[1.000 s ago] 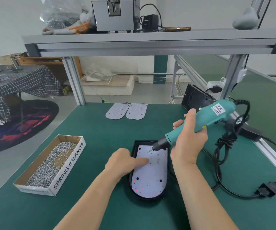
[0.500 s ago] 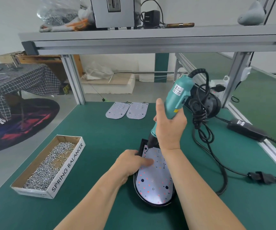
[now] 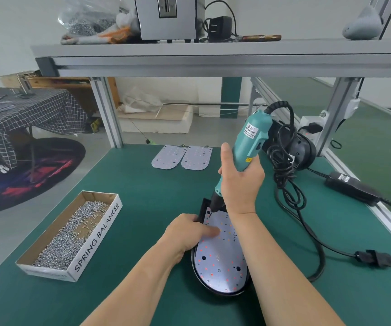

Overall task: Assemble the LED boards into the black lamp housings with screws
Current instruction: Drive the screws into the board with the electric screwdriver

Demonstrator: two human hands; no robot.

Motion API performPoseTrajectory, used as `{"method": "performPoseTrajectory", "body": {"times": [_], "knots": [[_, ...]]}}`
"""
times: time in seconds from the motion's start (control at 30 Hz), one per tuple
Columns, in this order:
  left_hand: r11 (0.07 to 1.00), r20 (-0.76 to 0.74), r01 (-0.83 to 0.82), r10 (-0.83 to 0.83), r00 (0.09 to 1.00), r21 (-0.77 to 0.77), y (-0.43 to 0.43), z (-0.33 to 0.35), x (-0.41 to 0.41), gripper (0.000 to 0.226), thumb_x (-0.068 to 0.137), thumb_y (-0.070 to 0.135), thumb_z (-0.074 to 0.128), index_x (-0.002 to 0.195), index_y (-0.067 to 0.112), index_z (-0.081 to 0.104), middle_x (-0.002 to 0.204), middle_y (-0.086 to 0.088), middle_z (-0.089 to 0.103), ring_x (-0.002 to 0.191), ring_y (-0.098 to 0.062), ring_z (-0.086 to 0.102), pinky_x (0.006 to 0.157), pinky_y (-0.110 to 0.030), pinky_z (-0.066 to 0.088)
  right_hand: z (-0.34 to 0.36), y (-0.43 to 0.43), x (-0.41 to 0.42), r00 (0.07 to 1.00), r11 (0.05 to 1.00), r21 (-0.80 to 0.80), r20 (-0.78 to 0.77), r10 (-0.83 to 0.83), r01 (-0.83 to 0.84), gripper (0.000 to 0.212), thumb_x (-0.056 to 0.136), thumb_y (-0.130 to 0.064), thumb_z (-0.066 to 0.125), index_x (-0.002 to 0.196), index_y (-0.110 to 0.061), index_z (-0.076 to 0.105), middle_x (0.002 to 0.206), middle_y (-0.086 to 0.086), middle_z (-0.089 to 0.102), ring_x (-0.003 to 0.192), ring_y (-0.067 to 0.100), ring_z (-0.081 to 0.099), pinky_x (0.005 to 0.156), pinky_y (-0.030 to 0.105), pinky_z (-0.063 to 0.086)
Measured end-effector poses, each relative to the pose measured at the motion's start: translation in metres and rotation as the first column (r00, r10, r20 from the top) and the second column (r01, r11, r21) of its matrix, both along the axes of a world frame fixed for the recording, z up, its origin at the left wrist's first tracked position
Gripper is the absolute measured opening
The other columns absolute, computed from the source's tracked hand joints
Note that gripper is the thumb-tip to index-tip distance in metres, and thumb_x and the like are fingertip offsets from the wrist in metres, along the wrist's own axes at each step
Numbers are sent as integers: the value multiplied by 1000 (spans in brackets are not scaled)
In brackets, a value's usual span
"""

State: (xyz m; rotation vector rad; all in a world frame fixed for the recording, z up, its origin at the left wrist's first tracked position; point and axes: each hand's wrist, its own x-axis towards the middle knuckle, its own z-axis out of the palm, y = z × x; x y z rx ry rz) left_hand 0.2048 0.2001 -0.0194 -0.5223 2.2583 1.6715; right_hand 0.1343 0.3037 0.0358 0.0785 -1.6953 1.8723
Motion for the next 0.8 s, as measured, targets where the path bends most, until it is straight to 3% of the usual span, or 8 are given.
{"method": "performPoseTrajectory", "body": {"times": [0.3,0.43,0.63,0.8], "knots": [[1000,0,-6,6,1000,-4,0,1,0,44,54,34,79,93,14,78,93,-4,79,92,-28,75,93,-47,58,0,-2,-2,1000,1000,10,-18,21,-21,36,81,-52,69,72,-20,54,62,14,61,60,34,61,61,44,55],[1000,-1,-4,4,1000,-7,0,1,0,47,54,34,79,95,12,77,95,-5,79,93,-29,75,94,-48,58,1,-2,0,996,997,30,-49,69,-68,39,81,-52,69,75,-16,57,60,11,61,58,31,60,56,34,52],[1000,-4,-3,3,1000,-2,0,1,0,40,54,33,80,90,15,78,88,-1,79,88,-25,76,92,-46,59,5,-5,6,975,981,140,-155,158,-136,15,83,-44,69,71,-45,60,58,-10,61,58,24,61,59,31,51],[1000,-5,7,-7,1000,2,-1,1,0,42,54,33,79,91,15,78,89,-1,79,90,-26,76,94,-45,58,6,-7,8,966,972,171,-177,189,-159,17,85,-43,69,72,-47,59,58,-17,62,55,12,59,59,23,47]]}}
